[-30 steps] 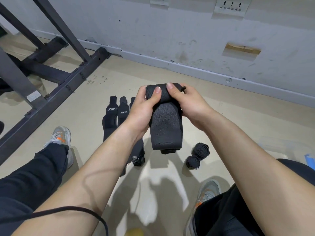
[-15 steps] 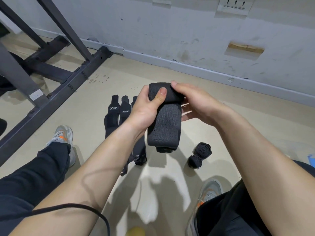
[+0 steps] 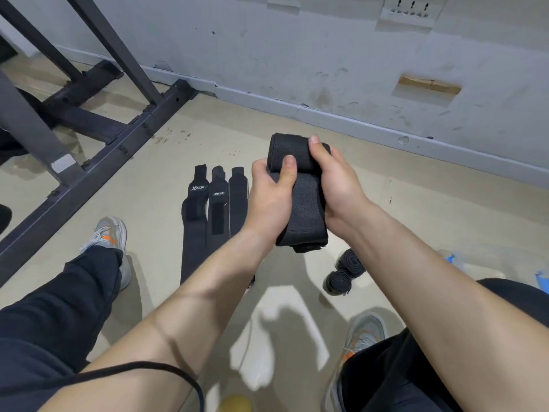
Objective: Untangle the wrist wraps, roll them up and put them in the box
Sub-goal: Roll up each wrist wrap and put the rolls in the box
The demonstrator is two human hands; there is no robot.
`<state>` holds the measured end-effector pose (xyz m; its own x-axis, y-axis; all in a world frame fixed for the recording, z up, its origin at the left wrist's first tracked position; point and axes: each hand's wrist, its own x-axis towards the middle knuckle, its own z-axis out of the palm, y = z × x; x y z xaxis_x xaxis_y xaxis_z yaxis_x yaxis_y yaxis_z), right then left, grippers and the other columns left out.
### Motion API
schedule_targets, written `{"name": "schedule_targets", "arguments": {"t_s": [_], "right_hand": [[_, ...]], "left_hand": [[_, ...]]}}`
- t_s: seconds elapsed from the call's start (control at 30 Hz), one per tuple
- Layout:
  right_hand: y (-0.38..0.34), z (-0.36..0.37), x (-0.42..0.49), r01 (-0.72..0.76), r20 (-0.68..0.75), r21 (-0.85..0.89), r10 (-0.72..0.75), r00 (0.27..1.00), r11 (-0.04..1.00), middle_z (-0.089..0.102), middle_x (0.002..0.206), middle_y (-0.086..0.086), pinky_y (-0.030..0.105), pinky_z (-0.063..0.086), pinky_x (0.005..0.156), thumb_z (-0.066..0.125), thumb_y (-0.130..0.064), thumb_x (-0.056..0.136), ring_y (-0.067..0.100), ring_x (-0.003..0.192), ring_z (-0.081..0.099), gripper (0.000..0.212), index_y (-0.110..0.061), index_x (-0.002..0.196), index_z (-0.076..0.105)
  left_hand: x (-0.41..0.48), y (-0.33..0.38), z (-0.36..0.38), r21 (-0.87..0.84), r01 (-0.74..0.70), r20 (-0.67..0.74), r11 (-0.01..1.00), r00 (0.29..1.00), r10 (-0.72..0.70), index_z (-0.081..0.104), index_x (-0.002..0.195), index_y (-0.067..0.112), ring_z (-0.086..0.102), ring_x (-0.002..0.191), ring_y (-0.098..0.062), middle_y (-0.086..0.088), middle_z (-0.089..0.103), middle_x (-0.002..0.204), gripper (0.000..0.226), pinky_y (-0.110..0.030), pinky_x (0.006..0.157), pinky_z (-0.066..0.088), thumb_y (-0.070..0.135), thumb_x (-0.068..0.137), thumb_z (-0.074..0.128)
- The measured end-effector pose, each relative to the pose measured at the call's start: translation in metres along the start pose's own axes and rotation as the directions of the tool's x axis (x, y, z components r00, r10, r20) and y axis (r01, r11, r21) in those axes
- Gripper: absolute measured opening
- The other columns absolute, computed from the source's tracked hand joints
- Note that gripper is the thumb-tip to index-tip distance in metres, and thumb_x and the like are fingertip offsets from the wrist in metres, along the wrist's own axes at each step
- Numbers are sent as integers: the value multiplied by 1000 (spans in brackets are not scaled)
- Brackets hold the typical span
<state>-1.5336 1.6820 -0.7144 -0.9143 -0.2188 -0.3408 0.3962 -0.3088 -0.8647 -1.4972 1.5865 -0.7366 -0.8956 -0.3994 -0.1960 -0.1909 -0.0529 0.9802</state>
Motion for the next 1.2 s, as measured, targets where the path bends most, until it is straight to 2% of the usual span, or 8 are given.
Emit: {"name": "schedule_targets", "arguments": {"t_s": [0.13,0.3,0.43,0.53,0.6,0.9,1.1,1.2], "right_hand": [[-1,-5,-2,12,-38,-11,-12,999,1000,77,96,10,34,62,66,58,-39,102,22,79,74,36,-8,119,63],[-6,-8,3,58,-7,-73,-58,998,996,74,108,15,44,60,85,57,-35,103,27,92,73,41,0,126,61],[-3,-7,3,59,-56,-14,-60,997,998,71,121,20,45,62,86,56,-33,104,29,96,72,40,-1,128,61],[-1,-5,7,105,-142,-24,-108,984,994,70,124,20,53,58,94,68,-44,95,34,108,70,50,-4,123,62],[0,-9,12,118,-202,-47,-126,971,992,69,127,17,57,55,97,77,-56,82,36,115,68,66,-8,125,62],[-2,-27,34,187,-332,-93,-208,920,978,71,104,3,53,56,97,65,-39,98,24,99,69,20,-20,101,62],[-6,-24,37,191,-387,-43,-193,902,981,64,135,4,52,55,100,67,-64,73,26,118,65,72,-20,129,58],[-9,-31,43,202,-407,-24,-194,893,979,67,128,5,51,56,98,68,-61,77,27,114,67,66,-18,126,59]], "left_hand": [[-3,-5,1,50,-15,78,999,997,11,45,130,15,67,100,-7,10,66,109,43,-34,92,54,44,102,60],[6,-9,-12,-30,-33,276,999,960,40,63,122,14,73,102,-15,-3,75,112,20,-32,90,59,19,103,63],[-4,-16,-12,-163,163,343,973,934,-99,69,116,10,74,95,-20,-6,77,105,18,-35,88,60,16,100,64],[-9,-27,-11,-109,190,396,976,909,-133,69,116,11,72,99,-20,-5,77,108,17,-38,97,57,13,100,64],[-12,-34,-11,-48,173,399,984,906,-140,70,115,11,72,98,-19,-5,77,106,17,-40,99,56,13,98,66],[-23,-52,-12,-125,379,399,917,865,-303,56,134,8,72,109,-27,-10,75,121,41,-50,97,56,28,99,66],[-24,-48,-13,-306,353,349,884,906,-241,52,124,5,72,96,-19,-8,76,108,58,-42,95,54,43,84,71],[-24,-50,-16,-327,317,413,890,895,-167,50,135,-1,69,111,-23,-14,71,125,60,-40,101,54,37,94,69]]}}
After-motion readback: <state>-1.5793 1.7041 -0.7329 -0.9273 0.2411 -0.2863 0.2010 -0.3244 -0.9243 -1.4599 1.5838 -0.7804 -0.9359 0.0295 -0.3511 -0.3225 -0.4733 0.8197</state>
